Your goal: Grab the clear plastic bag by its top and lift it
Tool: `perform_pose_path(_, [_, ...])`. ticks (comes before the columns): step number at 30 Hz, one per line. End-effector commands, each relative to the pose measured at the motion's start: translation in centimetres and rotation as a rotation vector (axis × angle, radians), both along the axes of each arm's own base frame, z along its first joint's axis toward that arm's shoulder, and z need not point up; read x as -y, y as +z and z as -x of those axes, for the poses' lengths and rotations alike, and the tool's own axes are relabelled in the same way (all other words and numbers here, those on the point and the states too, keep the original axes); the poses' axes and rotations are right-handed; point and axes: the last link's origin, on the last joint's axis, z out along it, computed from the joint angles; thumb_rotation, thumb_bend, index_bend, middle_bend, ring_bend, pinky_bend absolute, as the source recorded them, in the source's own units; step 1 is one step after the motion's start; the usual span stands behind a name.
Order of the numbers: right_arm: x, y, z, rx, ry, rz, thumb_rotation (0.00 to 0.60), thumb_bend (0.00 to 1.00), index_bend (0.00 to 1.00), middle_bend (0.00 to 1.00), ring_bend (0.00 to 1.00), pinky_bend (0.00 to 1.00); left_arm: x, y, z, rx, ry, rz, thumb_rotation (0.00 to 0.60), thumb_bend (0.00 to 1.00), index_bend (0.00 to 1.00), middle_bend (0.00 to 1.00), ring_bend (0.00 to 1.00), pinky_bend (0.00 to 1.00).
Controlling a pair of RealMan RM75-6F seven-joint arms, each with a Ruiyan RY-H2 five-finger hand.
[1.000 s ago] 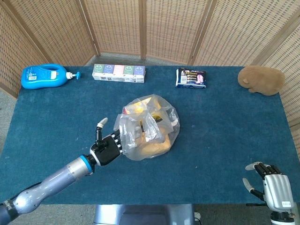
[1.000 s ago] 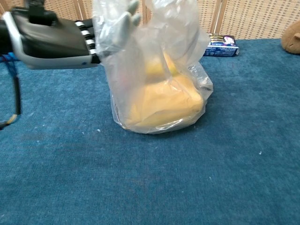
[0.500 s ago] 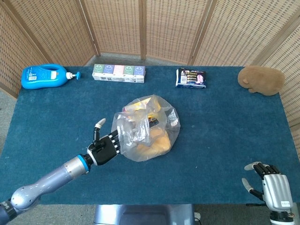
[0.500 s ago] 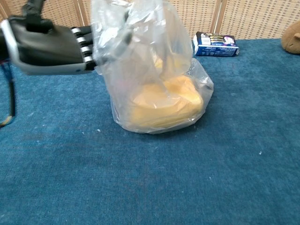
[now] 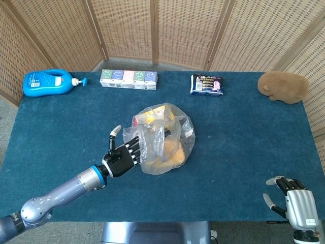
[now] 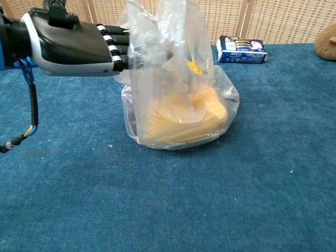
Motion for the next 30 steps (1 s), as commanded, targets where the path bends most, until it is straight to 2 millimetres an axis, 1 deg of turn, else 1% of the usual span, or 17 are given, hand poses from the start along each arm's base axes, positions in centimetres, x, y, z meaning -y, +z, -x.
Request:
perform_pose_path(1, [0.1,-0.1,-0.1,0.000,0.004,-0.003,0.600,0.29,0.44,0.46,0.50,0.39,-0.3,0.2,0.4,-0.028,-0.003,-0.016,0.000,0.22,0.00,0.00,0.00,0.06])
perform_pose_path(6, [0.2,-0.3,-0.2,0.002,0.009,-0.008,0.600,0.29,0.44,0.46,0.50,0.39,-0.7,-0.2,0.5,-0.098,-0.050,-0.033,0.000,0.25,0.00,0.00,0.00,0.06])
perform_pose_path(9, [0.1,-0.2,-0.3,0.000,0.010,-0.001,0.600,0.29,0.44,0.46,0.50,0.38,-1.4,-1.5,-0.8,-0.166,-0.152,-0.052,0.000,0.28,0.00,0.00,0.00,0.06])
perform_pose_path(16, [-0.2,0.1,-0.2,-0.002,0.004,0.009,0.600,0.29,0.44,0.46,0.50,0.38,-1.9,-2.8,-2.4,-0.225,-0.275,-0.093,0.000,0.28,0.00,0.00,0.00,0.06])
perform_pose_path(19, [-0.2,0.2,-0.2,-0.003,0.004,0.010,0.600,0.29,0.44,0.46,0.50,0.38,-1.9,-3.0,-3.3,-0.223,-0.335,-0.113,0.000,0.28,0.00,0.00,0.00,0.07])
perform_pose_path(22, [-0.2,0.2,-0.2,-0.002,0.004,0.012,0.600,0.29,0.44,0.46,0.50,0.37,-1.6,-2.9,-3.7,-0.217,-0.384,-0.116,0.000,0.29,0.00,0.02,0.00,0.12])
perform_pose_path(25, [-0.2,0.2,-0.1,-0.003,-0.001,0.012,0.600,0.29,0.44,0.46,0.50,0.37,-1.3,-2.6,-3.9,-0.215,-0.432,-0.146,0.000,0.29,0.00,0.04,0.00,0.12])
perform_pose_path(29, [-0.2,0.2,0.0,-0.001,0.001,0.008,0.600,0.29,0.44,0.46,0.49,0.37,-1.4,-2.4,-3.7,-0.201,-0.437,-0.175,0.000,0.28,0.00,0.06,0.01,0.13])
perform_pose_path(30, [-0.1,0.1,-0.1,-0.001,0.002,0.007,0.600,0.29,0.44,0.46,0.49,0.37,-1.8,-2.1,-3.9,-0.184,-0.431,-0.170,0.000,0.28,0.00,0.06,0.01,0.13])
